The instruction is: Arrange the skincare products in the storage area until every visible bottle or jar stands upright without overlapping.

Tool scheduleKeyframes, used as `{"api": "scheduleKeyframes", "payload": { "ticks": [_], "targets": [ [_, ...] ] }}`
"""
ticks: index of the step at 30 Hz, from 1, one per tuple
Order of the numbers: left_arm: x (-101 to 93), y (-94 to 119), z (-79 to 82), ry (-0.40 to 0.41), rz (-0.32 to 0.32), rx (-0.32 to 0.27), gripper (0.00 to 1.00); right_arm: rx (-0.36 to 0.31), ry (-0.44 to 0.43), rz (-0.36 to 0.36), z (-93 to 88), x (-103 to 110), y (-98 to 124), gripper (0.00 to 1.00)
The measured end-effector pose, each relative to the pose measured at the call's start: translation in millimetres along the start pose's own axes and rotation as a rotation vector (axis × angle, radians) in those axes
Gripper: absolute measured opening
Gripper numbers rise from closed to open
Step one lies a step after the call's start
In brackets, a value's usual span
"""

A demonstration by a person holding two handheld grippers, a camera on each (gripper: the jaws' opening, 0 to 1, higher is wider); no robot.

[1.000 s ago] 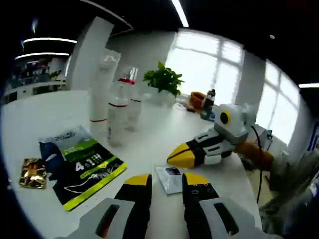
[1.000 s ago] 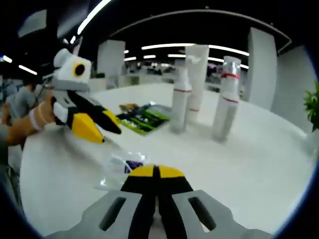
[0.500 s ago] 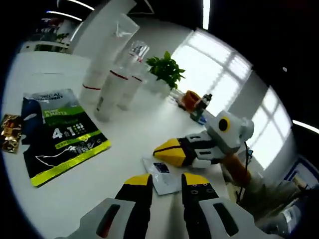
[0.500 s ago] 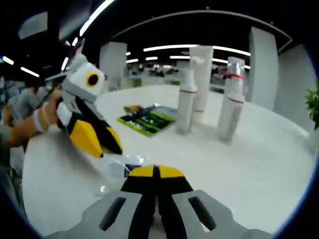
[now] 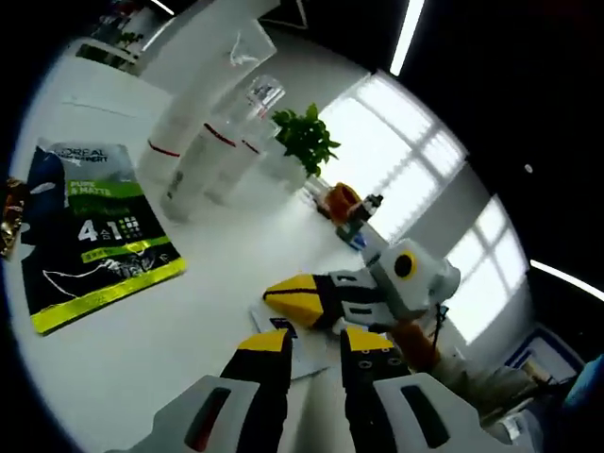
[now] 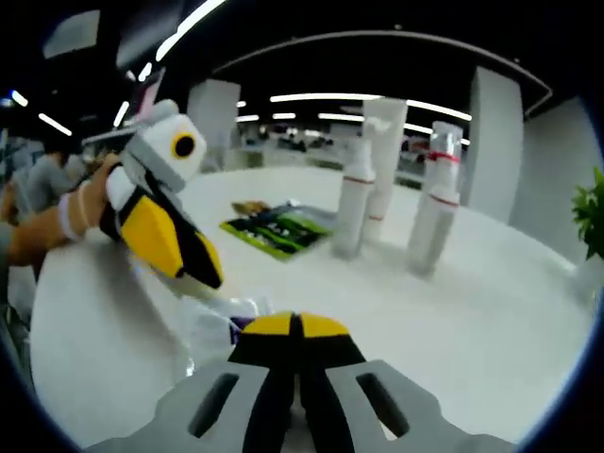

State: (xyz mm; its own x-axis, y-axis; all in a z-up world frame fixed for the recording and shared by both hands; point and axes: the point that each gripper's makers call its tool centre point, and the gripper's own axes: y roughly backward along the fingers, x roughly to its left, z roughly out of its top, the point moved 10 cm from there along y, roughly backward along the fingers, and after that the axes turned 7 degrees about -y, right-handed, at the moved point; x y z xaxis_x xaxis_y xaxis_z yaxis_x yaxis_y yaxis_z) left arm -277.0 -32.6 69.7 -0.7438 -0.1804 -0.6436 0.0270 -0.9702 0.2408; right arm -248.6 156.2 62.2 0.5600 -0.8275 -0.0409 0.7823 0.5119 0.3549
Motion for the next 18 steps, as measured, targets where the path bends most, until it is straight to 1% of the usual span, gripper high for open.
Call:
{"api": "scheduleKeyframes", "payload": {
  "ticks": [5,7,9,11,12,13,15,18],
  "targets": [
    [4.5,5,1.9,-0.038,0.084,0.010,0.20,-0.001,0.022,-0.003,0.6,0,0,0.00],
    [5.1,6,1.9,-0.042,0.093,0.015,0.19,0.020,-0.017,0.006,0.8,3,3,0.00],
    [6.2,7,1.7,-0.047,0.117,0.031,0.19,0.020,-0.014,0.019,0.0,8,6,0.00],
    [6.2,7,1.4,-0.056,0.128,0.038,0.19,0.019,0.013,0.018,-1.0,11,9,0.00],
    [6.1,8,1.0,-0.057,0.129,0.043,0.19,0.013,0.061,0.010,-1.5,14,12,0.00],
    [5.9,7,0.9,-0.056,0.127,0.046,0.19,0.011,0.079,0.002,-1.9,16,14,0.00],
    [5.0,6,-0.1,-0.053,0.121,0.058,0.19,-0.002,0.148,-0.026,-2.0,21,21,0.00],
    [4.5,6,-2.1,-0.062,0.125,0.076,0.19,-0.021,0.191,-0.047,-1.7,26,29,0.00]
  ]
}}
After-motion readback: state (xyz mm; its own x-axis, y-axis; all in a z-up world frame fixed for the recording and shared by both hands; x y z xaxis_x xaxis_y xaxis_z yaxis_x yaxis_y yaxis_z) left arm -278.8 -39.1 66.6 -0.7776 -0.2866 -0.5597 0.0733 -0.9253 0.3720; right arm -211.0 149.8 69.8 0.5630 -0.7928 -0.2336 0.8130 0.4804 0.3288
